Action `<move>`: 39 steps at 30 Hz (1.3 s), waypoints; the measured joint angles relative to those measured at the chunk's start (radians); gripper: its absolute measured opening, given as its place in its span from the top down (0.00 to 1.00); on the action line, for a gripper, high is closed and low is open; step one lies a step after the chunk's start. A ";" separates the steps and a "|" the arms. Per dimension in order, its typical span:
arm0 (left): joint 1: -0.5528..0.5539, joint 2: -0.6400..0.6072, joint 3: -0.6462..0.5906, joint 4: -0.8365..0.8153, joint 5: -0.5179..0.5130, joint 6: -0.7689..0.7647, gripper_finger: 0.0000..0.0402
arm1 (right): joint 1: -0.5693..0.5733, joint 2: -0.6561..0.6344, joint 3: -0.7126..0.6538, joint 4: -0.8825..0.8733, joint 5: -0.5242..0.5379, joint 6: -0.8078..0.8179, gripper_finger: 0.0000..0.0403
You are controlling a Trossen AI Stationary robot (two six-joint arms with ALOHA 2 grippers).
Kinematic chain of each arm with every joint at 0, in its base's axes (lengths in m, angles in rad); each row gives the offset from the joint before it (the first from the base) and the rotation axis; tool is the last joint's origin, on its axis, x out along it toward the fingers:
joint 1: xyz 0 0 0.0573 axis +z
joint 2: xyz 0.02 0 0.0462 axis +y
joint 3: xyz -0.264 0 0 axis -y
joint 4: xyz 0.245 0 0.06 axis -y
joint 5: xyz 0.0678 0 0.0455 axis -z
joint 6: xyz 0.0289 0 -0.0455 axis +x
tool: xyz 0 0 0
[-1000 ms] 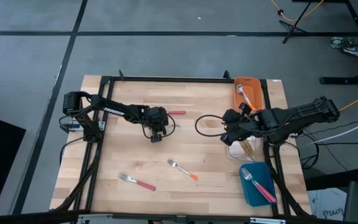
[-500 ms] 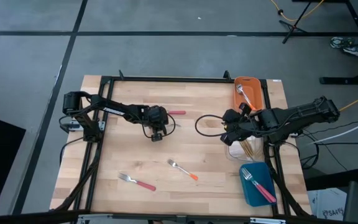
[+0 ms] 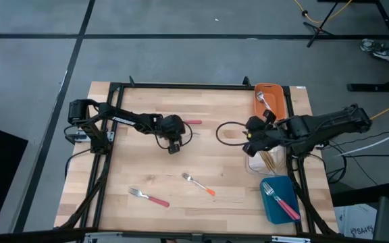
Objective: Sort silverware by color (type)
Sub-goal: Put the orange fork into the orange bin
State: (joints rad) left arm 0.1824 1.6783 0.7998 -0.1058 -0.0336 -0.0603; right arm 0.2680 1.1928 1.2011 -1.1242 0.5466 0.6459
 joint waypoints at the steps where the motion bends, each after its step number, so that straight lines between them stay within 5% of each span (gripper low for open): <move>1: -0.001 0.000 0.000 0.039 0.017 -0.021 0.99 | 0.000 -0.013 0.000 0.000 0.003 0.000 0.78; 13: -0.001 0.000 0.002 0.880 0.026 -0.198 1.00 | 0.000 -0.146 0.000 0.180 0.123 -0.005 0.78; 21: -0.014 -0.002 0.002 1.422 0.079 -0.195 1.00 | 0.000 -0.111 0.000 0.528 0.103 -0.281 0.78; 28: -0.055 -0.002 0.009 1.517 0.188 -0.137 1.00 | -0.028 -0.063 0.000 0.823 -0.056 -0.572 0.78; 39: -0.150 -0.002 0.049 1.508 0.195 0.068 1.00 | -0.145 0.041 0.000 0.974 -0.328 -0.637 0.78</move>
State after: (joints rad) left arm 0.0321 1.6764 0.8488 1.4026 0.1619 0.0077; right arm 0.1232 1.2342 1.2015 -0.1502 0.2191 0.0090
